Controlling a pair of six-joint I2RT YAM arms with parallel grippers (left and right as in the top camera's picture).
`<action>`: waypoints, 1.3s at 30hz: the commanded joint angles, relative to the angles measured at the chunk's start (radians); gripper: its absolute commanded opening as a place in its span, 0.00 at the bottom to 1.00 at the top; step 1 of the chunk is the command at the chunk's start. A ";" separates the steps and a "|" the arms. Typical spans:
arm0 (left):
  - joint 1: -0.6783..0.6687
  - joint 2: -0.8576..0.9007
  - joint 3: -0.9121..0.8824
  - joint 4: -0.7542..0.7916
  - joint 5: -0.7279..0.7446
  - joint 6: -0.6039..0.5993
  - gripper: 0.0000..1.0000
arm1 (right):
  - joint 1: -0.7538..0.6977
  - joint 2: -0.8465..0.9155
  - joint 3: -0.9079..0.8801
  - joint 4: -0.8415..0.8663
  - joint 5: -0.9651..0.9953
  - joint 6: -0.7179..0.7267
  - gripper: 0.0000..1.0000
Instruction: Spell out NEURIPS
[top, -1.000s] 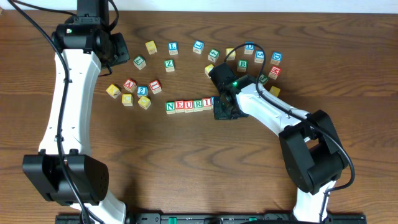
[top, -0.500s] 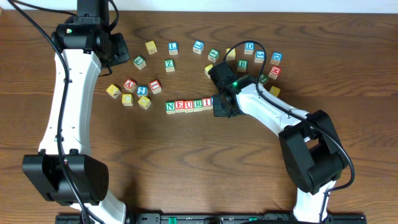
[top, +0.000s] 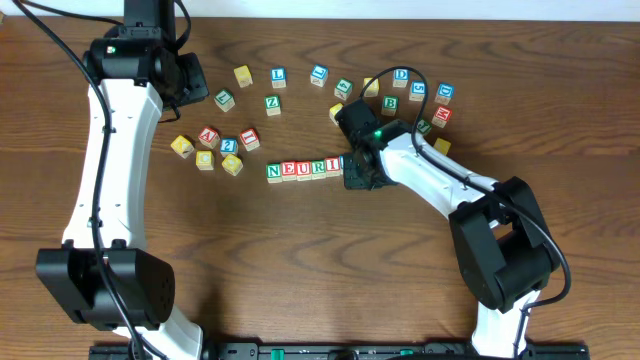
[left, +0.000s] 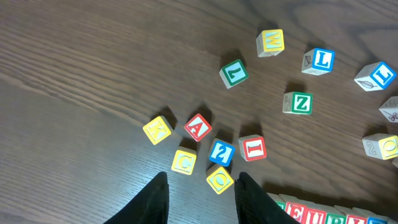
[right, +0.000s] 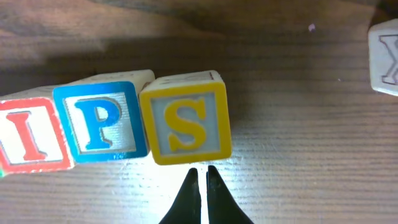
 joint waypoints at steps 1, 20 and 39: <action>0.000 -0.019 0.006 -0.006 0.002 0.016 0.34 | -0.006 -0.084 0.060 -0.029 -0.003 -0.012 0.01; 0.000 -0.064 -0.270 -0.053 -0.001 -0.123 0.23 | -0.162 -0.091 0.034 -0.063 -0.041 -0.011 0.01; -0.032 -0.063 -0.613 0.283 0.145 -0.074 0.14 | -0.168 0.011 0.032 0.006 -0.097 -0.038 0.01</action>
